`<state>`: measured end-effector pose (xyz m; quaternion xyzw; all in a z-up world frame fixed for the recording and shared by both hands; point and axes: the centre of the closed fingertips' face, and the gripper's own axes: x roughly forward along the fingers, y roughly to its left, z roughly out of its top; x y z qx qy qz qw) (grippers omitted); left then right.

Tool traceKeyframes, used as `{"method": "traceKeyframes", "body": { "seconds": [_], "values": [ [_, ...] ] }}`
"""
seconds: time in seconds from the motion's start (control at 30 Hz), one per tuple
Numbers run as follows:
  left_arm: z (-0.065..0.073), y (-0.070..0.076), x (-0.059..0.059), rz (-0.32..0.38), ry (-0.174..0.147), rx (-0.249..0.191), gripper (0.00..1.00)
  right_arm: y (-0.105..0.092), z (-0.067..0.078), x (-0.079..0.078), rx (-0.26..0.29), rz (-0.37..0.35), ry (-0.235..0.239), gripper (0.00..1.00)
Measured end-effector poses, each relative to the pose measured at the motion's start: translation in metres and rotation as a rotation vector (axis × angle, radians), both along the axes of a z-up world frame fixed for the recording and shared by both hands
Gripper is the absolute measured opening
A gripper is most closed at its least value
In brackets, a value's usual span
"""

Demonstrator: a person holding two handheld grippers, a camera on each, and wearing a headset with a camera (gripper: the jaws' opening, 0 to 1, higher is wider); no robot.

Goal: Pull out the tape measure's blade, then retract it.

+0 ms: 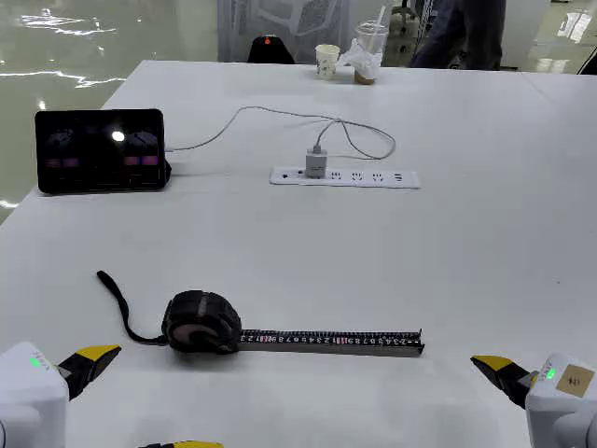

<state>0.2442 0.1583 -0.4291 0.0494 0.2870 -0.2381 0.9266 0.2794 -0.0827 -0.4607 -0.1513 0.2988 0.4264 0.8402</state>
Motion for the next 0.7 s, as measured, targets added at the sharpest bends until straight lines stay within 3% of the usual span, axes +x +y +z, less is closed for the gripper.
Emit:
{"method": "traceKeyframes", "body": {
  "seconds": [0.7],
  "values": [
    [0.000,-0.010,-0.015,0.102,-0.002,-0.038,0.99,0.019,0.009,-0.019,0.054,-0.139,0.040,0.99]
  ]
}}
